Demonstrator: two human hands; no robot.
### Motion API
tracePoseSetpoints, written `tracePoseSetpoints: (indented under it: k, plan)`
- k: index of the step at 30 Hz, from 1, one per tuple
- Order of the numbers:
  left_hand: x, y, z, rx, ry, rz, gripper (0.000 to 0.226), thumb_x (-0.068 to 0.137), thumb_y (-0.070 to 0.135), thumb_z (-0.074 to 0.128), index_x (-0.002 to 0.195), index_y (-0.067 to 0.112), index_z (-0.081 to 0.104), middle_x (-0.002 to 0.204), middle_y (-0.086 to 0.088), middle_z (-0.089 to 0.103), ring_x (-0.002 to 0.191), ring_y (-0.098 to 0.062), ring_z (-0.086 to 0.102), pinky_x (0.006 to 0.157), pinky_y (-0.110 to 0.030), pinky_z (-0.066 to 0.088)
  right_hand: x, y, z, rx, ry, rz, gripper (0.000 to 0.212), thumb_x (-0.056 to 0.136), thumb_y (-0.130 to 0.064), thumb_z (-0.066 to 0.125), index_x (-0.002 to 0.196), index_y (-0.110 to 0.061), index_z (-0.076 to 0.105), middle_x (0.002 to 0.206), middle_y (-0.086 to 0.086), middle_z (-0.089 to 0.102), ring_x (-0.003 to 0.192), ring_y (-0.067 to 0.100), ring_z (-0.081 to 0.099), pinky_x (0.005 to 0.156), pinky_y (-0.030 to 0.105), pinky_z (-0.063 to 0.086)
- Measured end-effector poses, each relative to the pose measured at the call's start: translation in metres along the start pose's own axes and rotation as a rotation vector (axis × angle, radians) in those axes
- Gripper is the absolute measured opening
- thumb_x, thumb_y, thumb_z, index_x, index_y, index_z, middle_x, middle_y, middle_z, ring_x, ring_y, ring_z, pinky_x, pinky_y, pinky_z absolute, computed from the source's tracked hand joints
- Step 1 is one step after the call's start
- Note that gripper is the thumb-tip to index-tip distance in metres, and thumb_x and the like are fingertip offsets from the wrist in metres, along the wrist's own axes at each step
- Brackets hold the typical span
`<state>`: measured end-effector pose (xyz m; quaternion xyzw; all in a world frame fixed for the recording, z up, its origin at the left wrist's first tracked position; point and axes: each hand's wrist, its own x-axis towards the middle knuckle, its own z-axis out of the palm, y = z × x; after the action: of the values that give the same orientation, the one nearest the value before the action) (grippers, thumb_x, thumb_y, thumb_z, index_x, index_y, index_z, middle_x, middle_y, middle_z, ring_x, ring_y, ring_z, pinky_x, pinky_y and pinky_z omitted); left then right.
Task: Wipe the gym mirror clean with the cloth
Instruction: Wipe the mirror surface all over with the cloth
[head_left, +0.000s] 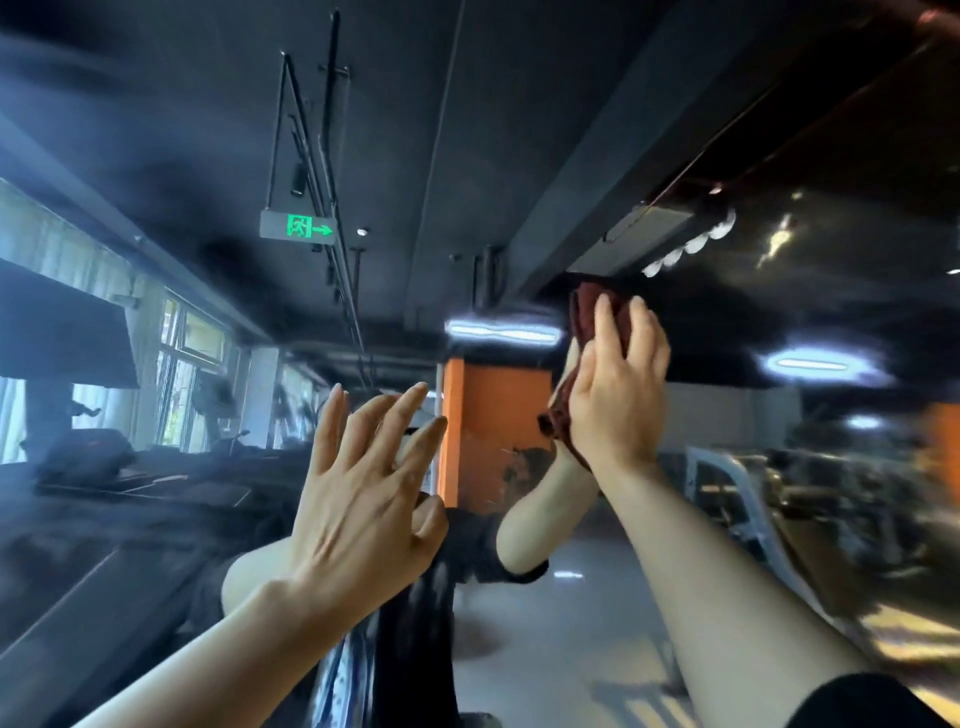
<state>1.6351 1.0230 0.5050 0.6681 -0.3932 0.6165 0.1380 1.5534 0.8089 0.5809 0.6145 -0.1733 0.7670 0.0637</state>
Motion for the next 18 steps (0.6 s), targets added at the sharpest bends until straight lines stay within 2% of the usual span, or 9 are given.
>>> tracePoseSetpoints:
  k: [2, 5, 9, 12, 14, 18]
  plan:
    - [-0.004, 0.005, 0.001, -0.005, -0.008, -0.009, 0.066, 0.072, 0.037, 0.063, 0.134, 0.013, 0.062, 0.149, -0.014, 0.048, 0.134, -0.035, 0.040, 0.118, -0.060, 0.016, -0.016, 0.023, -0.008, -0.015, -0.009, 0.079, 0.057, 0.103, -0.032, 0.019, 0.151, -0.014, 0.044, 0.157, 0.016, 0.033, 0.144, 0.035, 0.030, 0.108, 0.050, 0.044]
    - [-0.019, 0.003, 0.000, -0.036, -0.024, -0.030, 0.067, 0.072, 0.036, 0.066, 0.136, 0.017, 0.059, 0.149, -0.013, 0.048, 0.135, -0.034, 0.039, 0.120, -0.059, 0.015, -0.047, 0.038, -0.013, -0.039, 0.022, 0.158, 0.050, 0.106, -0.026, 0.028, 0.149, -0.010, 0.046, 0.156, 0.019, 0.034, 0.142, 0.038, 0.034, 0.108, 0.050, 0.043]
    - [-0.041, -0.012, -0.004, -0.042, -0.036, -0.077, 0.067, 0.075, 0.040, 0.066, 0.137, 0.016, 0.059, 0.149, -0.013, 0.048, 0.134, -0.034, 0.039, 0.121, -0.057, 0.012, -0.072, 0.015, -0.008, -0.025, 0.070, 0.196, 0.044, 0.106, -0.020, 0.034, 0.146, -0.007, 0.049, 0.154, 0.021, 0.037, 0.138, 0.041, 0.037, 0.110, 0.054, 0.041]
    - [-0.054, -0.027, -0.009, -0.020, -0.042, -0.111, 0.068, 0.078, 0.043, 0.057, 0.138, 0.012, 0.059, 0.148, -0.014, 0.048, 0.133, -0.035, 0.038, 0.122, -0.055, 0.008, -0.081, -0.023, -0.002, 0.029, 0.057, 0.086, 0.043, 0.107, -0.019, 0.034, 0.146, -0.005, 0.049, 0.154, 0.023, 0.036, 0.140, 0.041, 0.035, 0.107, 0.055, 0.044]
    - [-0.063, -0.038, -0.013, -0.011, -0.048, -0.134, 0.070, 0.080, 0.046, 0.054, 0.140, 0.011, 0.057, 0.149, -0.014, 0.047, 0.134, -0.035, 0.037, 0.123, -0.054, 0.006, -0.086, -0.053, 0.002, 0.053, 0.038, -0.009, 0.044, 0.106, -0.017, 0.037, 0.145, -0.004, 0.050, 0.153, 0.024, 0.038, 0.140, 0.042, 0.035, 0.112, 0.054, 0.039]
    - [-0.086, -0.061, -0.020, -0.017, -0.005, -0.194, 0.075, 0.080, 0.046, 0.058, 0.147, 0.013, 0.049, 0.151, -0.013, 0.045, 0.136, -0.036, 0.037, 0.122, -0.058, 0.008, -0.095, -0.111, 0.011, 0.125, 0.000, -0.144, 0.049, 0.095, -0.005, 0.057, 0.144, -0.002, 0.051, 0.150, 0.026, 0.042, 0.140, 0.045, 0.037, 0.117, 0.053, 0.033]
